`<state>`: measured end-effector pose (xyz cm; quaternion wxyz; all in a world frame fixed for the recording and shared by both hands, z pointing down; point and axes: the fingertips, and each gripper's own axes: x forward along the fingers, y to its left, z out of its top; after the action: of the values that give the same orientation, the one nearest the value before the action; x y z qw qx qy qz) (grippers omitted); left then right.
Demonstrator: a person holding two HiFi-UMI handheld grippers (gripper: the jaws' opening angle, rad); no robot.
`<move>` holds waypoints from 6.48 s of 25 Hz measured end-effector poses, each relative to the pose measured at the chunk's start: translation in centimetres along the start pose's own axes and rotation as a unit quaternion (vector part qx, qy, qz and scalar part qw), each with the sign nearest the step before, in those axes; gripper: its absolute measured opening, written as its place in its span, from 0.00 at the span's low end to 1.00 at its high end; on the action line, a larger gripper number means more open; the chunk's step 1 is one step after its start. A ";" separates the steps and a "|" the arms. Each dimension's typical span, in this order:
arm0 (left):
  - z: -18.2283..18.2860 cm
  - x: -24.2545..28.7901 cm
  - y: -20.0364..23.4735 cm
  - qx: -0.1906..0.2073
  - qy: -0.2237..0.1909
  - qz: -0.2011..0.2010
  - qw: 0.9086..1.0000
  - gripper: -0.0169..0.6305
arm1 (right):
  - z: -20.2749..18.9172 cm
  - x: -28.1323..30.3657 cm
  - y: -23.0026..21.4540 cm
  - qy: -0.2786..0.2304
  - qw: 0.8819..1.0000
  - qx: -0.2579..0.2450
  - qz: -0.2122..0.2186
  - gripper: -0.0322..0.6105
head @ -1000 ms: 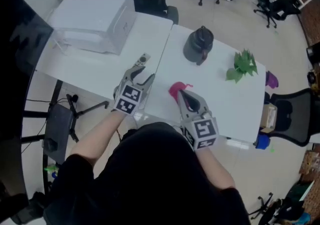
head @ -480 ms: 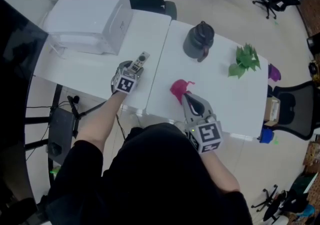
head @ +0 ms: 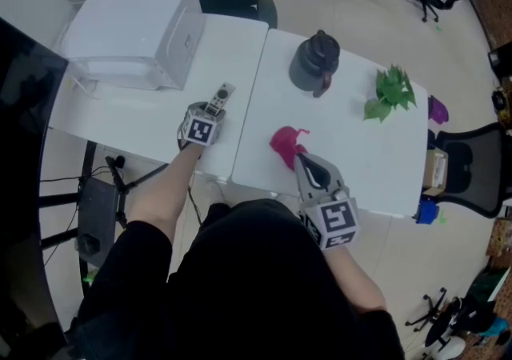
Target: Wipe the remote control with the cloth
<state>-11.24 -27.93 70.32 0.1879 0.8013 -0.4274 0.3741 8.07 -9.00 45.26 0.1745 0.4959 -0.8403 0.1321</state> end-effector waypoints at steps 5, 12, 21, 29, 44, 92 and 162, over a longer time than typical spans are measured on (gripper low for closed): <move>0.1 0.1 -0.5 0.013 0.003 -0.007 1.000 0.36 | -0.1 0.0 0.0 0.003 1.000 0.003 0.002 0.06; 1.0 -1.8 -1.5 0.024 -0.009 0.001 1.000 0.35 | -0.4 -0.2 -0.7 0.003 1.000 0.018 -0.008 0.06; 7.4 -10.9 -6.8 0.079 -0.123 -0.016 0.989 0.35 | -8.3 2.5 -3.5 0.084 0.996 0.030 -0.019 0.09; 11.6 -18.8 -13.6 0.137 -0.198 -0.049 0.969 0.35 | -15.1 7.5 -5.6 0.164 0.986 -0.009 -0.020 0.34; 14.2 -26.2 -19.3 0.267 -0.250 -0.030 0.930 0.35 | -22.6 12.9 -6.2 0.290 0.955 -0.064 0.012 0.33; 15.8 -26.1 -18.6 0.478 -0.283 0.083 0.827 0.35 | 8.3 1.1 1.6 0.064 0.945 -0.318 0.050 0.20; 20.2 -31.5 -13.3 -0.423 -0.394 -0.548 0.605 0.35 | 9.9 -1.4 6.0 -0.140 0.922 0.155 0.326 0.20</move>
<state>-2.55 -15.81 33.56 0.4890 0.7869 -0.0516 -0.3729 1.81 -8.99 35.42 -0.0771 0.2287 -0.9405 0.2393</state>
